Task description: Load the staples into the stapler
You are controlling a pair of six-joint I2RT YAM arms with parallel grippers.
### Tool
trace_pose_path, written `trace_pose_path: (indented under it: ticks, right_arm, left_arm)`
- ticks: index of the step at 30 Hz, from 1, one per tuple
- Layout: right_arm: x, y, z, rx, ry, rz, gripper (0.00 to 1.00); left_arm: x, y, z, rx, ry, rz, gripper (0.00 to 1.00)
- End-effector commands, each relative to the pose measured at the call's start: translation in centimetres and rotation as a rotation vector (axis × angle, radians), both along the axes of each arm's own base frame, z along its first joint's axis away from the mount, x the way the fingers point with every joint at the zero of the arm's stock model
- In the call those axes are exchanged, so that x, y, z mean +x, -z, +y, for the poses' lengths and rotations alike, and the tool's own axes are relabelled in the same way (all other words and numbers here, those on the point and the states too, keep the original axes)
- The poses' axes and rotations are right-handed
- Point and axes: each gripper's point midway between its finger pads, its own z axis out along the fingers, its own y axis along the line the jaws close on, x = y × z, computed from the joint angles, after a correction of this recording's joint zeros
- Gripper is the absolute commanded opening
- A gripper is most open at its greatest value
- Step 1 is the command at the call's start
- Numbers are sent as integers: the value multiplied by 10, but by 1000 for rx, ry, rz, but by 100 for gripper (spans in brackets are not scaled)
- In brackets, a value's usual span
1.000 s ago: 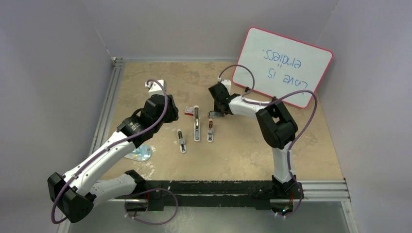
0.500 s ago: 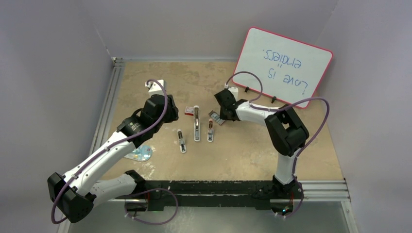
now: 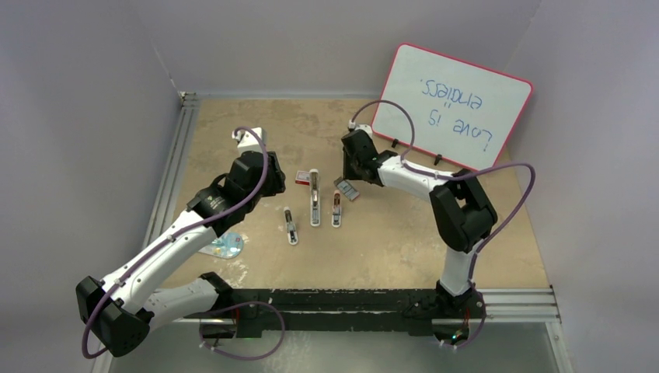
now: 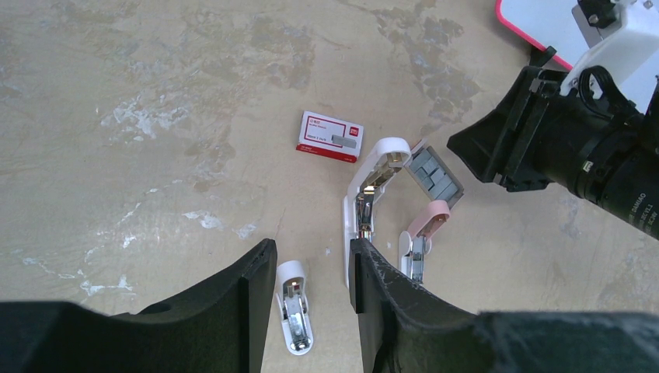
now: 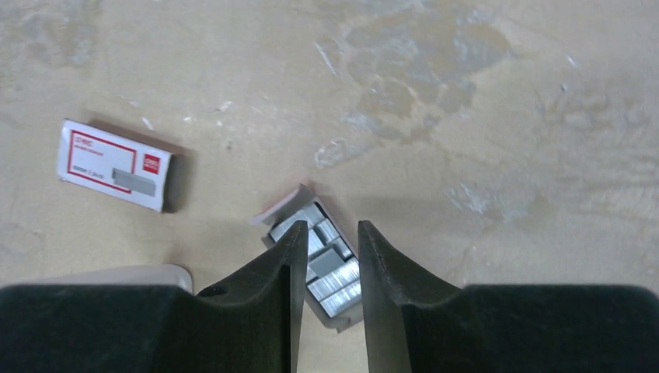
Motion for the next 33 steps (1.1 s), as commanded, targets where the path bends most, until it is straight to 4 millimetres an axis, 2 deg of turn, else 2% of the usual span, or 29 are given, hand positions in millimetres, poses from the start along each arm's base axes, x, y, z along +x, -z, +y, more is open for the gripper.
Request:
trace_pose_path:
  ticks: [1,6,11,17,20,28,33]
  right_arm:
    - [14,-16,24,20,-143,-57,32]
    - [10,-4,33,7,-206,-31,22]
    - [7,9,33,-28,-211,-6,27]
    - [4,14,33,-50,-213,1,28]
    - [4,14,32,-65,-206,-6,28]
    - [10,-6,21,-71,-95,-60,25]
    - [7,3,20,-73,-90,-36,19]
  left_arm:
    - [3,-9,2,-12,-6,-39,39]
    - [3,-9,2,-10,-7,-38,39]
    - [3,-8,2,-7,-8,-37,40]
    - [3,-7,3,-5,-11,-37,39]
    - [4,-7,4,-4,-13,-36,39]
    - [4,-7,3,-5,-12,-35,39]
    - [3,-6,4,-3,-13,-34,39]
